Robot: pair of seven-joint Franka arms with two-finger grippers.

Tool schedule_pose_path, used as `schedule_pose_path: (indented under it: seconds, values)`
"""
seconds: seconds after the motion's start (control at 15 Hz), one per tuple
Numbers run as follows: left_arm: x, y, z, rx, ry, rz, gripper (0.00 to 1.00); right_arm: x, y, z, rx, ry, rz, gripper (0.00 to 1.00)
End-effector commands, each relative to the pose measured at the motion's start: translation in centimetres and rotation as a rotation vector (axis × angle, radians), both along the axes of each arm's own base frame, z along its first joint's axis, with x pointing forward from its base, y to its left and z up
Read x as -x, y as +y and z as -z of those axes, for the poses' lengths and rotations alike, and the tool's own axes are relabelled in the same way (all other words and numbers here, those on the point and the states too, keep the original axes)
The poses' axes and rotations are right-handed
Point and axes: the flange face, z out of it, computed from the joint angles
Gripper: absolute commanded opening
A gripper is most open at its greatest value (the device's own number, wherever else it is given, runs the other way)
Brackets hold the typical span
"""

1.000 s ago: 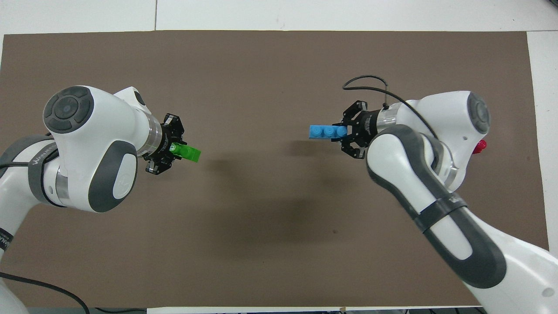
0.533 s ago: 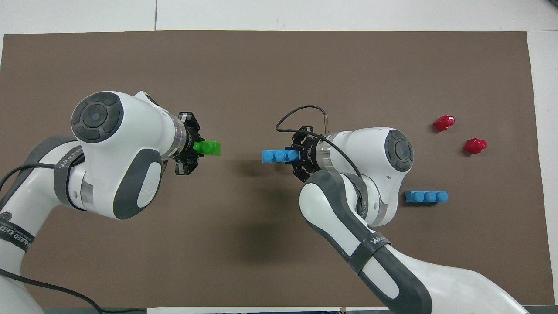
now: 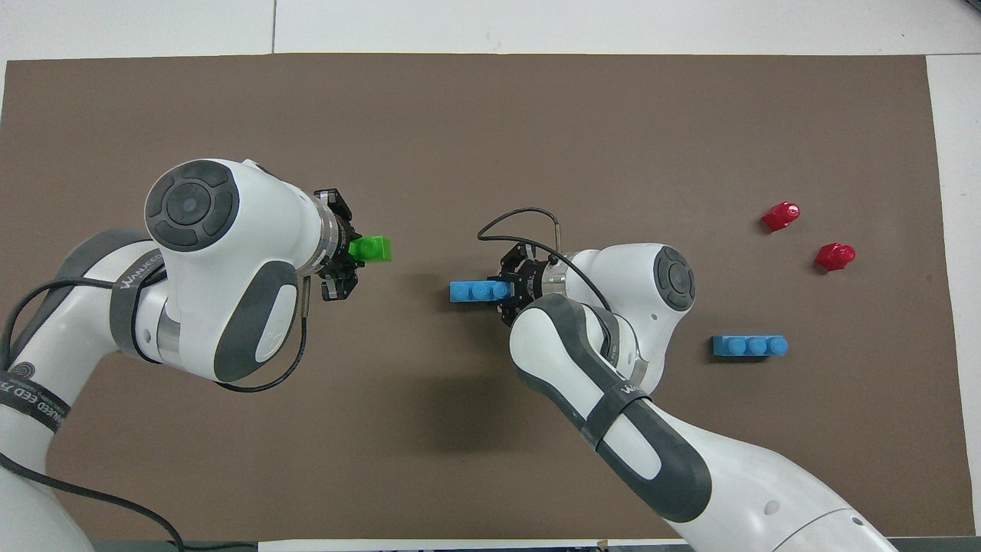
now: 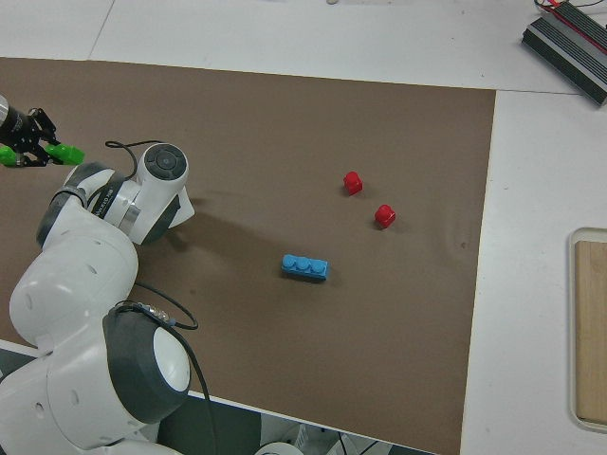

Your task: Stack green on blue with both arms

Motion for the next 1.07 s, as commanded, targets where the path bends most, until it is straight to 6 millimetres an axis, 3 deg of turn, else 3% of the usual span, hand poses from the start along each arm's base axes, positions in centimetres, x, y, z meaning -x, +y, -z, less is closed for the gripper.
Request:
schedule_pose_path:
  seconds: [0.0, 0.27, 0.67, 1.0]
  values:
    - [0.8, -2.6, 0.2, -0.022, -0.001, 0.027, 0.00, 0.0, 0.5, 0.4, -0.018, -0.014, 0.018, 0.00]
    - [2.7, -5.6, 0.4, -0.054, -0.001, 0.086, 0.00, -0.1, 0.4, 1.3, -0.007, -0.015, 0.027, 0.00]
    - [3.7, -7.1, 1.2, -0.053, 0.007, 0.074, 0.00, -0.3, 0.3, 1.4, -0.017, -0.005, 0.052, 0.00]
    - [6.0, -12.0, 5.9, -0.097, 0.054, 0.124, 0.00, -0.3, 0.1, 1.6, -0.011, -0.004, 0.061, 0.00]
